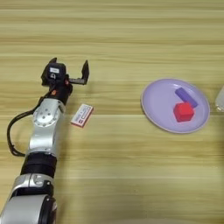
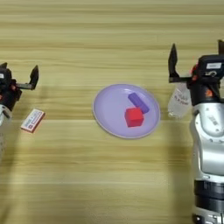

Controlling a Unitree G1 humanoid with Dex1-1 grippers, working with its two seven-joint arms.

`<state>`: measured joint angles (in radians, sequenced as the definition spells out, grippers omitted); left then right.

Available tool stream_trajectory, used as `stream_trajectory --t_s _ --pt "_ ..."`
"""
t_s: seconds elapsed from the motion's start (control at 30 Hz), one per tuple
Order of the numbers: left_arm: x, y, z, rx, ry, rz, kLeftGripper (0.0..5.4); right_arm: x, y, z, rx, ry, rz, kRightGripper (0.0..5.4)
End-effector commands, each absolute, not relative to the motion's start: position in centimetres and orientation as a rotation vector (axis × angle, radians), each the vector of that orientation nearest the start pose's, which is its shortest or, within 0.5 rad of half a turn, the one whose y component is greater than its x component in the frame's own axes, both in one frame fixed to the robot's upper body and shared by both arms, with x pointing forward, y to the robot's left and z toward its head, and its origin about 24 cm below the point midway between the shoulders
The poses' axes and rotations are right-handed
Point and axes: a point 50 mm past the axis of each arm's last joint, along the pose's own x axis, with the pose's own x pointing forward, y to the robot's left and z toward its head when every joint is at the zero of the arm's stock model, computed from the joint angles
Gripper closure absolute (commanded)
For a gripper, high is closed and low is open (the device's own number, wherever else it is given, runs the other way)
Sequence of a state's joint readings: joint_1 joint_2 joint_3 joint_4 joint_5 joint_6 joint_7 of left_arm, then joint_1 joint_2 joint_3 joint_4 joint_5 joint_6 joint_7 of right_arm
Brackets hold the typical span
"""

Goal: Move the objects on the table

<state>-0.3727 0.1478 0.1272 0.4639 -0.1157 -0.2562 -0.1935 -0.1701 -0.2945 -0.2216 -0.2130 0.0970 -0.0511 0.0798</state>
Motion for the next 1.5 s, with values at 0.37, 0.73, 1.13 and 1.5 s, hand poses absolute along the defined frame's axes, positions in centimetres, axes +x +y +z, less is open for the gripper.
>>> stream_trajectory --t_s 0.37,0.73,1.13,1.5 --pt "29.2 19.4 4.8 0.178 -0.049 -0.176 0.0 27.5 -17.5 13.7 -0.154 -0.406 0.132 0.02" --pt "26.6 19.5 3.4 0.158 0.07 -0.268 0.0 30.1 -15.7 9.4 -0.141 -0.245 0.185 0.02" --pt "24.5 17.9 3.3 0.169 0.118 -0.399 0.0 31.0 -16.5 8.3 -0.145 -0.197 0.137 0.02" --pt "24.2 18.6 0.3 0.226 0.26 -0.388 0.0 31.2 -16.8 8.3 -0.137 -0.197 0.111 0.02"
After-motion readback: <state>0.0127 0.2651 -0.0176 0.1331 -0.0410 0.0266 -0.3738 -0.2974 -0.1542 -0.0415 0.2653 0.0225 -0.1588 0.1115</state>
